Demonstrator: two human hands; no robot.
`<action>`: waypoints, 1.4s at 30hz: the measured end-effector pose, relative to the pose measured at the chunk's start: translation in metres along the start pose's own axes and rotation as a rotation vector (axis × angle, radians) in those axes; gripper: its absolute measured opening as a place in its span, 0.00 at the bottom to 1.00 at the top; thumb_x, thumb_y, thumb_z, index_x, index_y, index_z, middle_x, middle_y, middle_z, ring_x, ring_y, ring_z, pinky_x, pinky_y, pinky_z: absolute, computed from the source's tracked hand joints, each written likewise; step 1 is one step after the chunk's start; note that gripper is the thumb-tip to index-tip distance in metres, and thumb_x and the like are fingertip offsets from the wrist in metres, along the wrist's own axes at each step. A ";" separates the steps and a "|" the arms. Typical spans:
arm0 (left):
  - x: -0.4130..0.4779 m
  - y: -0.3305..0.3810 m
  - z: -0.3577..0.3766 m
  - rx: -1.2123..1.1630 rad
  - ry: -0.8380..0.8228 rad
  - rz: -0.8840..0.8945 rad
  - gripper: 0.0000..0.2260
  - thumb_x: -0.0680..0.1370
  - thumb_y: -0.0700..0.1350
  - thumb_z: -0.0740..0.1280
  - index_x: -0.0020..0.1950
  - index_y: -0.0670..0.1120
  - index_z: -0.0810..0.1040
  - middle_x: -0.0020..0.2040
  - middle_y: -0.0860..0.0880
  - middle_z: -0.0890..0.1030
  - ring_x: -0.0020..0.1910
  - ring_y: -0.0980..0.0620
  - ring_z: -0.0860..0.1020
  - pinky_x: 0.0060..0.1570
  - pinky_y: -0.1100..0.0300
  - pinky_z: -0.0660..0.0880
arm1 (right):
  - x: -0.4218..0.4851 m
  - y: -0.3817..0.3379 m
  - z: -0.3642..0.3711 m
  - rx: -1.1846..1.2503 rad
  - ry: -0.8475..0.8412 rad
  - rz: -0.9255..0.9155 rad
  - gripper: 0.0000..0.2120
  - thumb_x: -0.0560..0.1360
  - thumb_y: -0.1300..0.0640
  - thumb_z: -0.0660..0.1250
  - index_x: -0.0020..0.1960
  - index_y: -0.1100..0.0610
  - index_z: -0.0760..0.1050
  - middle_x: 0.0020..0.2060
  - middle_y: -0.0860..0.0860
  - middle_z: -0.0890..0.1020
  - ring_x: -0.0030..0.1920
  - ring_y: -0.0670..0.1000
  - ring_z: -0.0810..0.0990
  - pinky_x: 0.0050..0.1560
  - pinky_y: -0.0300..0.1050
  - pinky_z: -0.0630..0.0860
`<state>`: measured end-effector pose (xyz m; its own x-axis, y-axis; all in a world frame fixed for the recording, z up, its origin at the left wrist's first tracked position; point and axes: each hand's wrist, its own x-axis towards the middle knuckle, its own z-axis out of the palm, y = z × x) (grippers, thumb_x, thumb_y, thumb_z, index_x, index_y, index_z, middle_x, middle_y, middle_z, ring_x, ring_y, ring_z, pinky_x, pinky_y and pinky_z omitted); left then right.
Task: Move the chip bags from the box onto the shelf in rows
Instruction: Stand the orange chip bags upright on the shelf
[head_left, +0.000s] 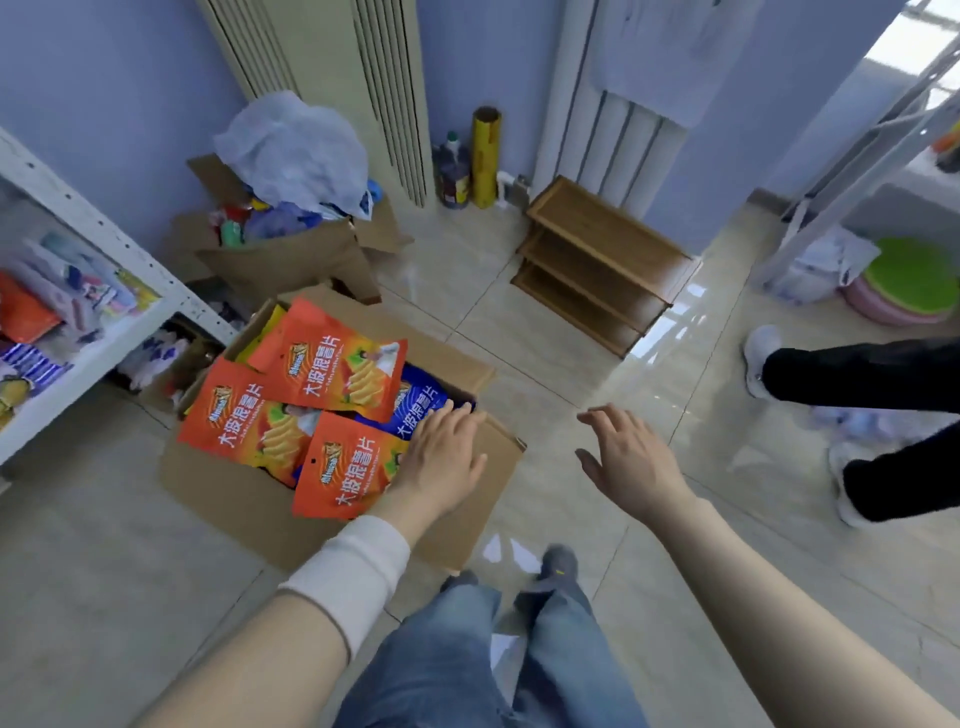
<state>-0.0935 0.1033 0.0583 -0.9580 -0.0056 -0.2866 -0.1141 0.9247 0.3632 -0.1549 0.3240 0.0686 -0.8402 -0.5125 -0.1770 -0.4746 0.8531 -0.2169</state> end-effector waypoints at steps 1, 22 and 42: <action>0.005 0.002 0.000 -0.018 0.015 -0.049 0.24 0.80 0.49 0.58 0.75 0.48 0.57 0.75 0.49 0.58 0.75 0.50 0.53 0.74 0.55 0.47 | 0.013 0.003 -0.003 -0.023 -0.027 -0.047 0.20 0.74 0.53 0.67 0.63 0.59 0.72 0.58 0.56 0.76 0.56 0.59 0.75 0.54 0.51 0.72; -0.034 0.011 0.048 -0.397 0.411 -0.930 0.20 0.76 0.46 0.64 0.67 0.45 0.68 0.66 0.46 0.71 0.66 0.46 0.68 0.65 0.56 0.62 | 0.149 -0.049 0.010 -0.162 -0.405 -0.772 0.22 0.77 0.49 0.60 0.69 0.54 0.63 0.65 0.52 0.69 0.66 0.52 0.67 0.63 0.44 0.64; -0.027 -0.083 0.114 -0.588 0.367 -1.221 0.20 0.78 0.49 0.62 0.69 0.47 0.64 0.66 0.48 0.70 0.67 0.49 0.67 0.67 0.55 0.62 | 0.231 -0.149 0.079 -0.360 -0.466 -0.954 0.21 0.77 0.48 0.60 0.68 0.53 0.63 0.65 0.51 0.70 0.65 0.50 0.68 0.62 0.45 0.67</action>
<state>-0.0283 0.0698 -0.0657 -0.1789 -0.8616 -0.4750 -0.9182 -0.0272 0.3952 -0.2570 0.0707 -0.0162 0.0522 -0.8940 -0.4451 -0.9834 0.0316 -0.1788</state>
